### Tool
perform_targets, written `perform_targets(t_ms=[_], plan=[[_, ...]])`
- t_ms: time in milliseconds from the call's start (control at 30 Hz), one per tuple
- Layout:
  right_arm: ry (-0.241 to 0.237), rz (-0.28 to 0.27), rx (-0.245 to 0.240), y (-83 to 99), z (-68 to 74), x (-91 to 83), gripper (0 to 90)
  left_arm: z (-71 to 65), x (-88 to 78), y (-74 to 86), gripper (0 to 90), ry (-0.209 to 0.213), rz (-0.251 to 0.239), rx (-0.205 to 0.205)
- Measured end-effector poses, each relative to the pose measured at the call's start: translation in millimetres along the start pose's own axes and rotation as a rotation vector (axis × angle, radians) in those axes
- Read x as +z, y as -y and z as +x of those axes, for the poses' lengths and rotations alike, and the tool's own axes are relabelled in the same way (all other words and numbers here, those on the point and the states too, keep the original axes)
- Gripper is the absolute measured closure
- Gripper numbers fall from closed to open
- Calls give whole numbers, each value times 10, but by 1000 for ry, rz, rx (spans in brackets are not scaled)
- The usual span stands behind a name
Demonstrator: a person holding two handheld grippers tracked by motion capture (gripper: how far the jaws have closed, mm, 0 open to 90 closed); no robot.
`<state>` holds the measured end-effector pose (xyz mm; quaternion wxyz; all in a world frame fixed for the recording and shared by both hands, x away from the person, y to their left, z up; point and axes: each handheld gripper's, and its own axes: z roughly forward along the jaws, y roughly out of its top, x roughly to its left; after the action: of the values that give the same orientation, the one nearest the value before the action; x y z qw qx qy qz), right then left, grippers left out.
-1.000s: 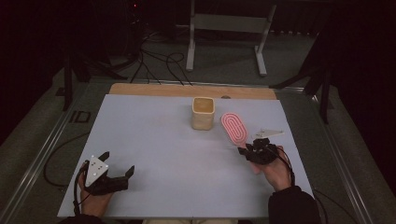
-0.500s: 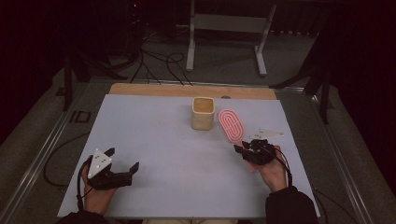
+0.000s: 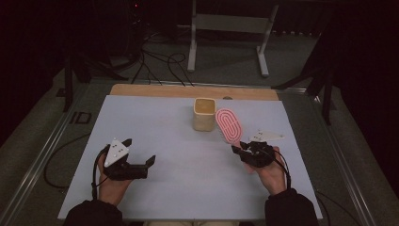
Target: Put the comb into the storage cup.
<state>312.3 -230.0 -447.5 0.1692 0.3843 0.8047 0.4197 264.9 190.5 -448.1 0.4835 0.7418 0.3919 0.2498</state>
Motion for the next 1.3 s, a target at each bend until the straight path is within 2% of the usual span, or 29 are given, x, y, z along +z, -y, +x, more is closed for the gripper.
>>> perform_targets(t_ms=[300,567,833,1100,1300], plan=[[-3,-15,-9,-14,65,38,695,-111,214,-244,1,61,0,6],[-3,-31,-6,-16,91,50,695,-190,397,-346,1,121,1,-35],[-8,-42,-11,-14,130,74,695,-299,531,-457,1,157,3,-37],[-15,-58,-35,-9,236,133,695,-406,692,-553,1,203,-1,-61],[-20,-67,-46,-8,290,147,695,-521,831,-627,1,243,15,-53]])
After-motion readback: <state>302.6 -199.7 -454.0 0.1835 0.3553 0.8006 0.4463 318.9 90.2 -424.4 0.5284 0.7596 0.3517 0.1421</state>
